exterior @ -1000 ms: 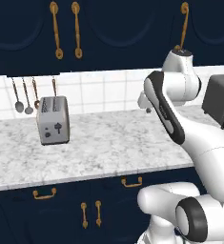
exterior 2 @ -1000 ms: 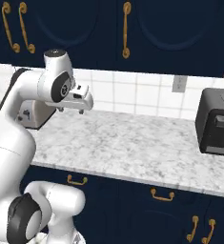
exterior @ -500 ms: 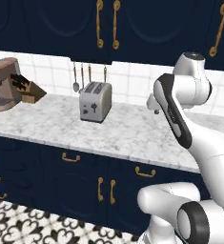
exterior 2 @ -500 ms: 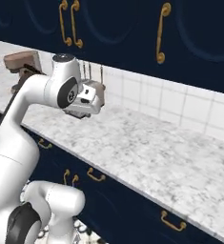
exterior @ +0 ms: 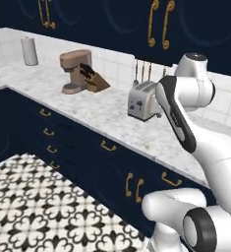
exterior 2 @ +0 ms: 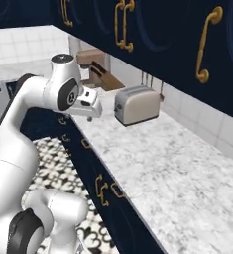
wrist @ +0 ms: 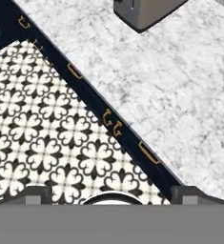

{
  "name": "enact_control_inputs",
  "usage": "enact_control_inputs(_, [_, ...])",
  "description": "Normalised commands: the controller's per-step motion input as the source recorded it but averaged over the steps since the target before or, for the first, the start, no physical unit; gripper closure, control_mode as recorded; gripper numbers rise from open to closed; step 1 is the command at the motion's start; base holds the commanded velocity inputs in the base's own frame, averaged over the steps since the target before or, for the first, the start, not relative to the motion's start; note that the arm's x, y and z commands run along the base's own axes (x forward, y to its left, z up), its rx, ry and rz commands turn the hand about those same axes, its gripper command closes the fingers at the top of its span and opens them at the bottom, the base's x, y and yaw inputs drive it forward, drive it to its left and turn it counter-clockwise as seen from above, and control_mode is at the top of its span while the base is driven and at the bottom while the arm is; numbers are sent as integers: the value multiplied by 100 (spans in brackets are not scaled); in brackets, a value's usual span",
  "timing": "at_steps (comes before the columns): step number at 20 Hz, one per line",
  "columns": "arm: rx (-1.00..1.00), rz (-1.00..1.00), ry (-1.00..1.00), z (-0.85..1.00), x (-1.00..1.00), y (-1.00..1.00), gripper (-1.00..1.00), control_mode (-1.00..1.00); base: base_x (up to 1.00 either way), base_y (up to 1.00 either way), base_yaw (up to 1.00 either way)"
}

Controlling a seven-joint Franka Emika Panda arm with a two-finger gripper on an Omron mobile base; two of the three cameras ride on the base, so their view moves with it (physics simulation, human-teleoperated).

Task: Take a straw from the drawer in front and place it inside the glass cup on the dining counter.

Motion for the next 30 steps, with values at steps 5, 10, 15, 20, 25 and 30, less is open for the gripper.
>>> enact_control_inputs(5, [0, 0, 0, 0, 0, 0, -100, 100, -49, -96, 46])
enact_control_inputs(10, [0, 0, 0, 0, 0, 0, -100, 100, -71, -64, 36])
enact_control_inputs(15, [0, 0, 0, 0, 0, 0, -100, 100, -11, -61, 9])
enact_control_inputs(20, [-3, 1, -2, -14, -2, 0, -100, -100, 0, -24, 0])
enact_control_inputs(25, [-39, 1, -4, -72, 0, 77, -100, -100, 0, 0, 0])
enact_control_inputs(30, [-50, 0, 0, -100, 16, 71, -100, -100, 0, 0, 0])
